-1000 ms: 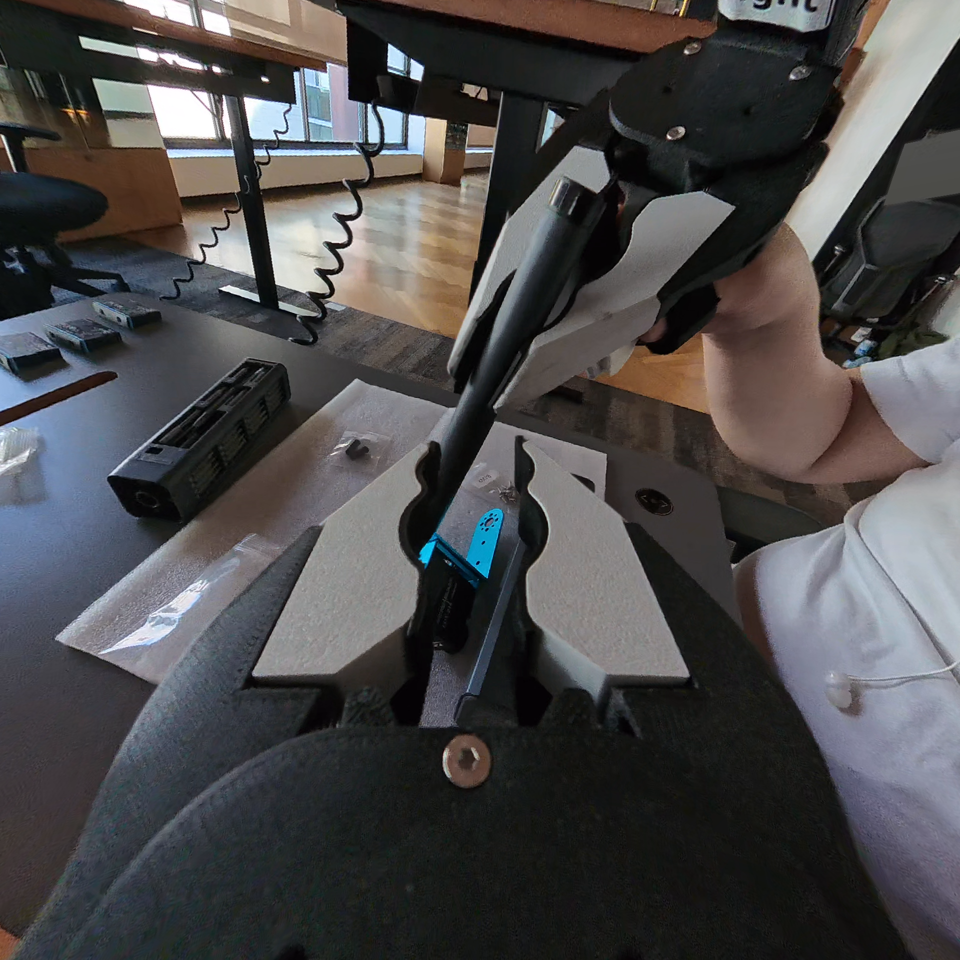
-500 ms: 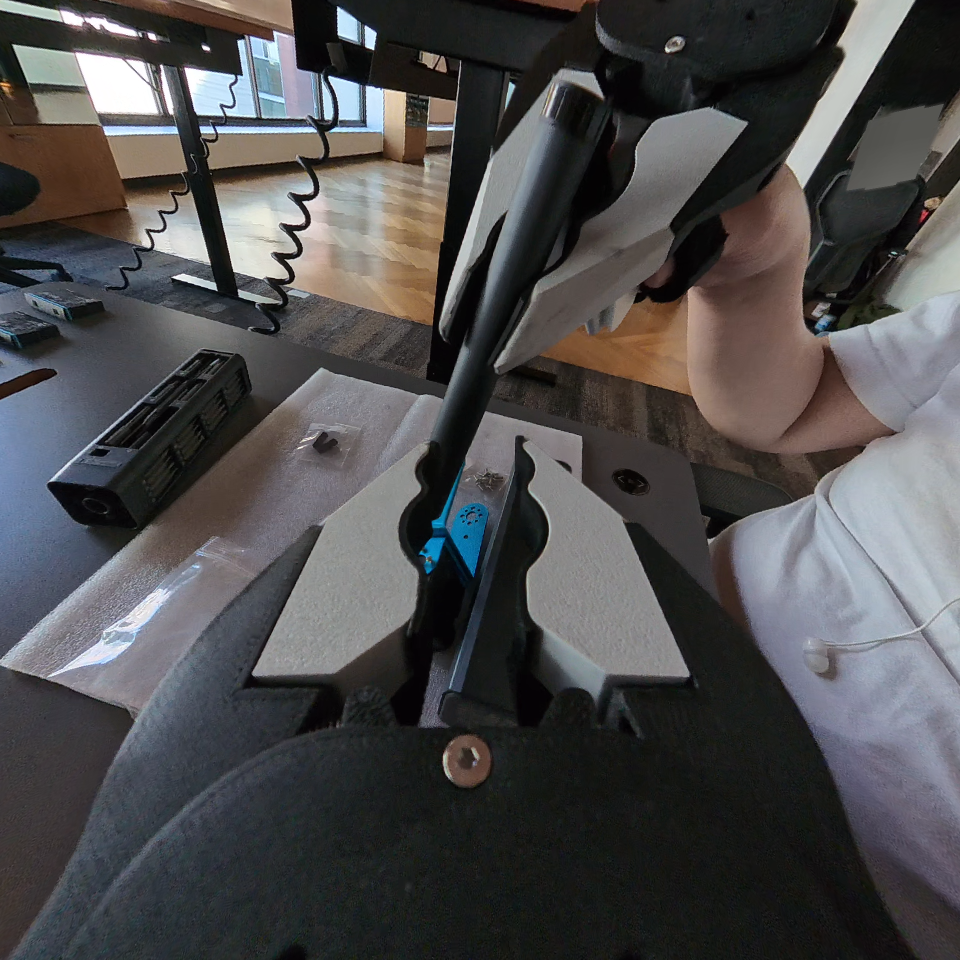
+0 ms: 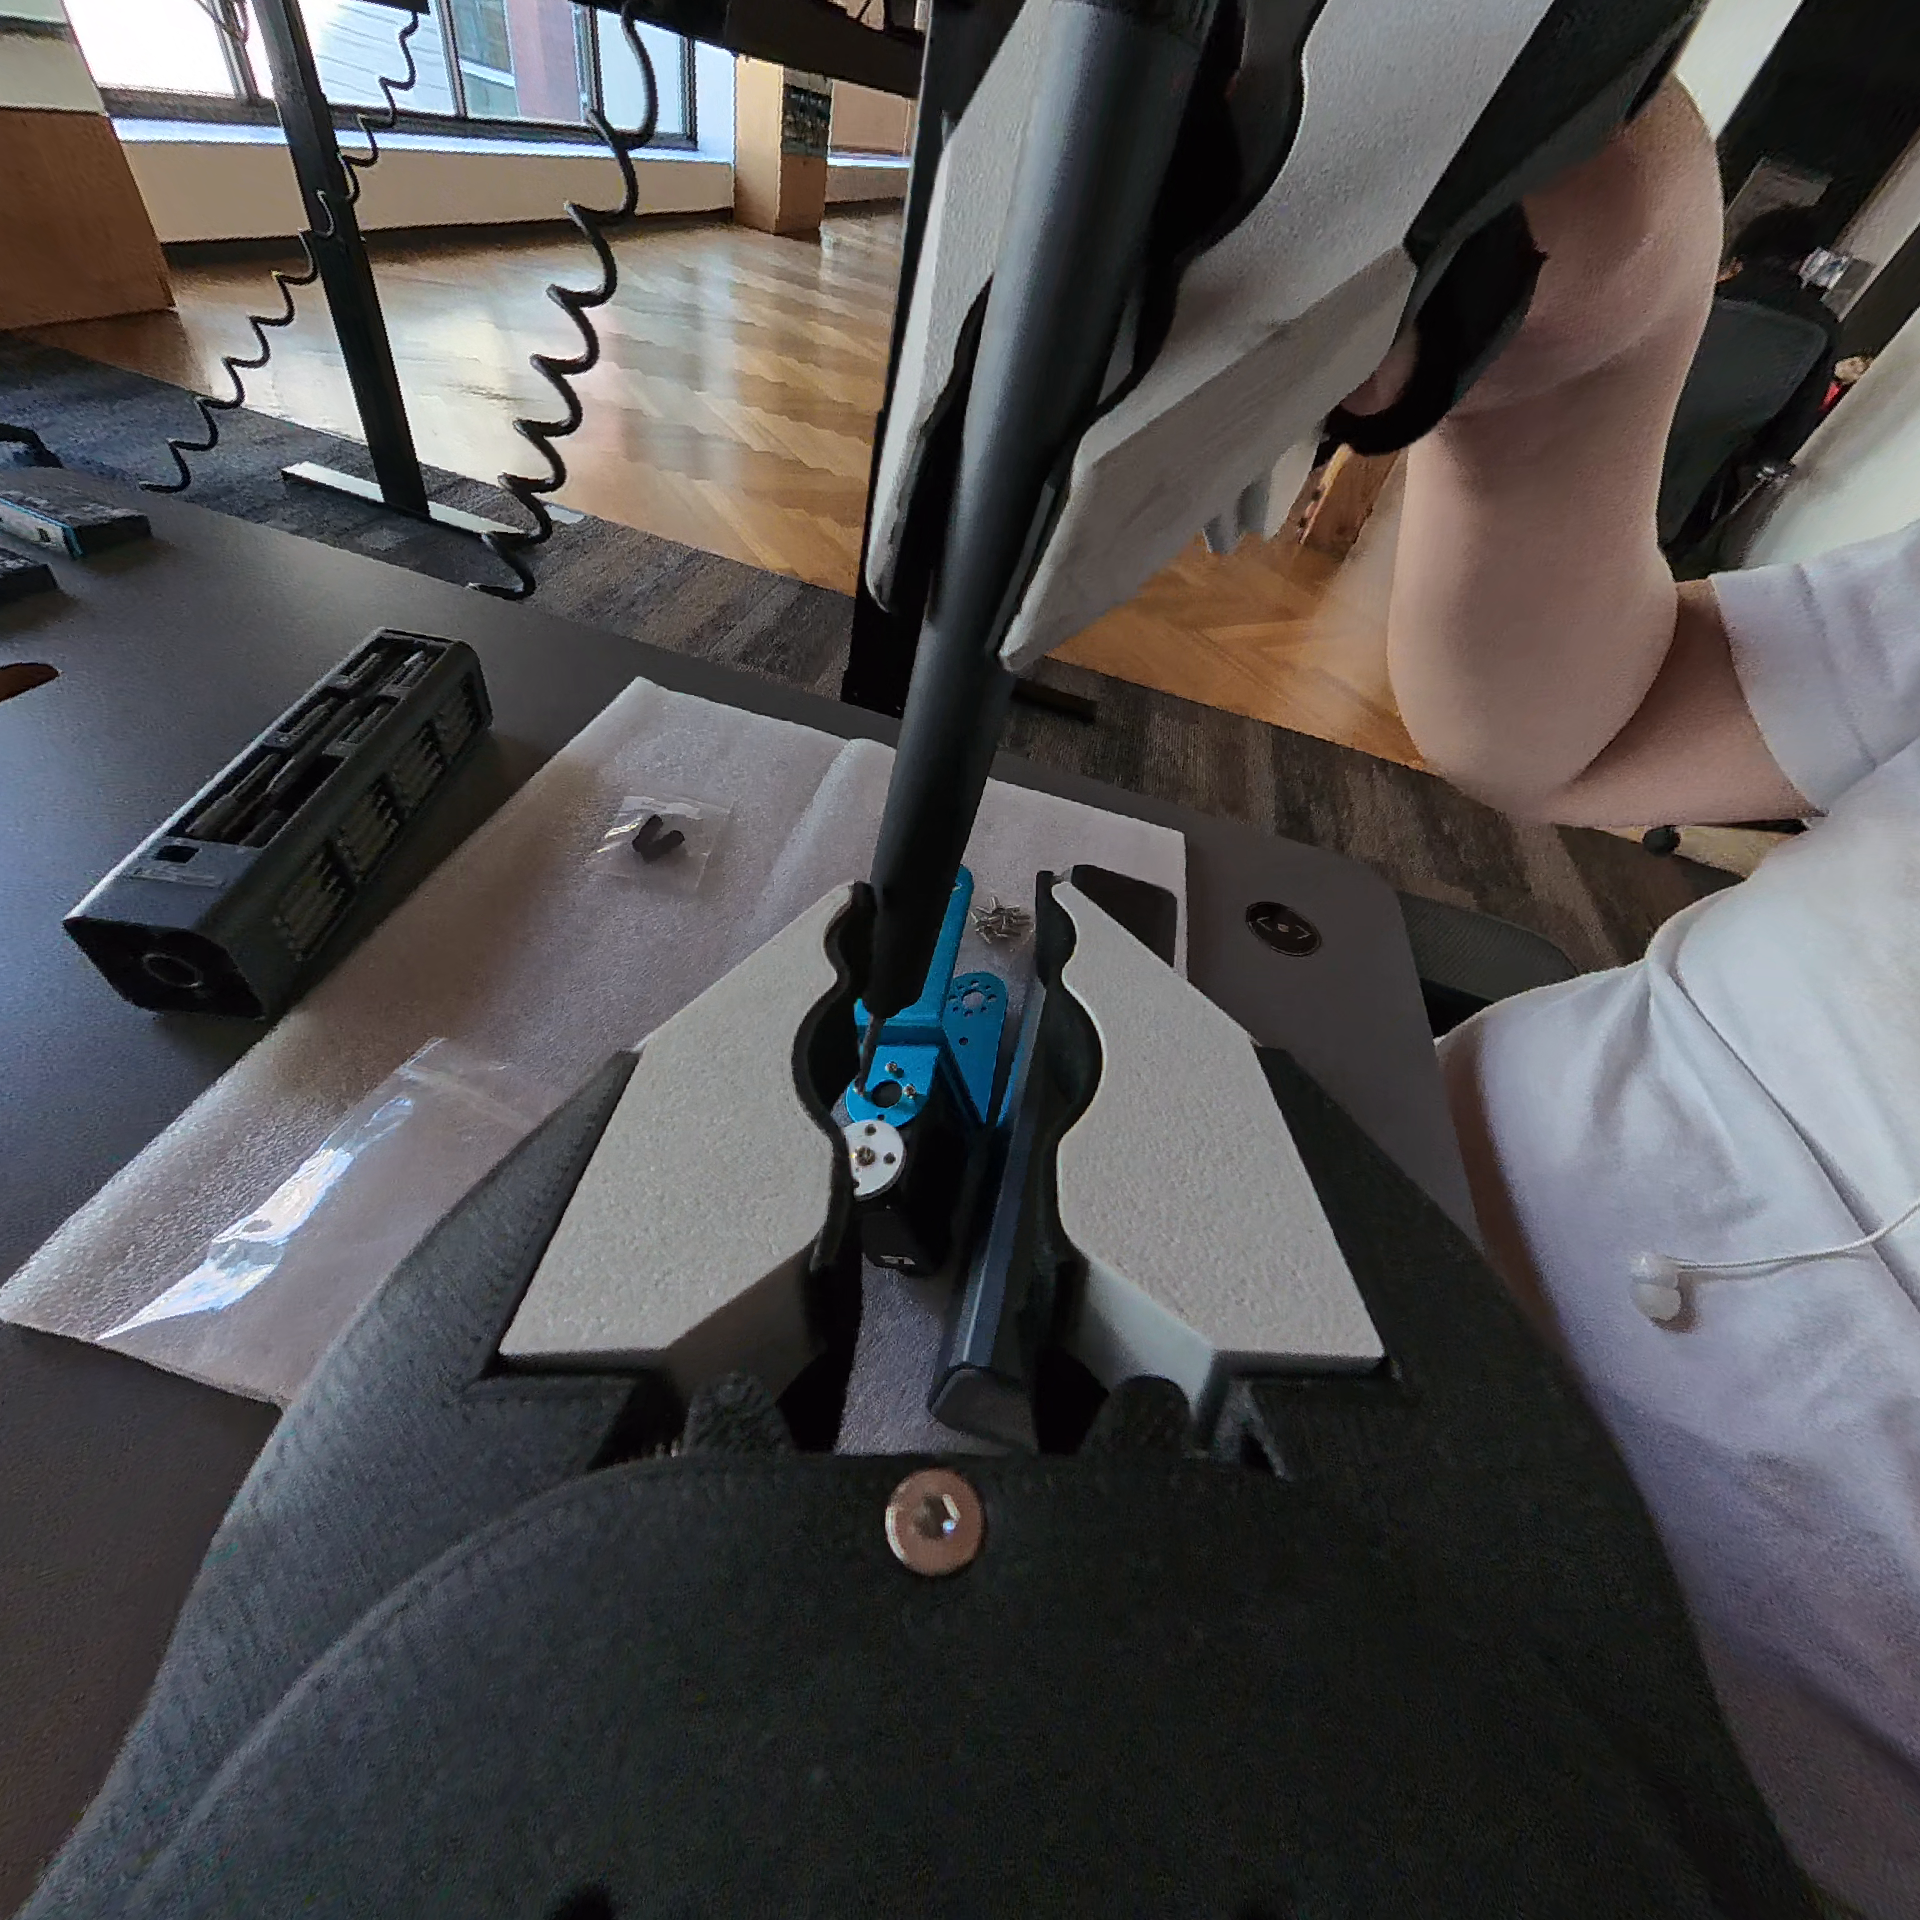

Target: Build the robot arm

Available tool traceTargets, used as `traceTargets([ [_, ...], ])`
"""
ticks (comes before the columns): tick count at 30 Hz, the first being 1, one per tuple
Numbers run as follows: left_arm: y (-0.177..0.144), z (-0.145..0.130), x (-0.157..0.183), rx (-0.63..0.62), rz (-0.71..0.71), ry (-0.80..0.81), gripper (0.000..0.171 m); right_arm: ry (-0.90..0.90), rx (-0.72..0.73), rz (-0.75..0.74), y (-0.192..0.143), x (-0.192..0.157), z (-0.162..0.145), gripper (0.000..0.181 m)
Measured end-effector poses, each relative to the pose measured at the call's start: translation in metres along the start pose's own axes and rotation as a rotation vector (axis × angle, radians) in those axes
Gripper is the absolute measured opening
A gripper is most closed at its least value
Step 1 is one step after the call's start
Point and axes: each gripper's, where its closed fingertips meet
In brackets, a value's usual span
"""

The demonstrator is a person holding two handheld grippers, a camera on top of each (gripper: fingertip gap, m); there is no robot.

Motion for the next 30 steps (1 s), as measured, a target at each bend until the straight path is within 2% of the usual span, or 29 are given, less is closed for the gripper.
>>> traceTargets([
  [7,0.004,0.003,-0.01,0.005,0.056,0.016,0.043,0.0,-0.055,-0.009,0.005,0.004,-0.003,0.019],
  [12,0.011,0.004,-0.012,-0.011,0.042,0.018,0.044,0.001,-0.065,-0.018,0.006,0.006,-0.005,0.019],
  [14,0.016,0.001,-0.012,-0.034,0.034,0.021,0.041,0.002,-0.069,-0.019,0.007,0.006,-0.006,0.019],
  [19,0.02,0.0,-0.014,-0.046,0.031,0.014,0.022,-0.002,-0.07,-0.015,0.008,0.004,-0.005,0.019],
  [30,0.014,0.005,-0.008,0.003,0.03,-0.059,0.021,-0.025,-0.049,0.005,0.007,-0.003,0.002,0.019],
])
Point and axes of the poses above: each gripper's, where its closed fingertips meet, y out along the fingers, z out of its top, x = y × z across the jaws, and after that the axes turned 8 degrees about z, right-handed
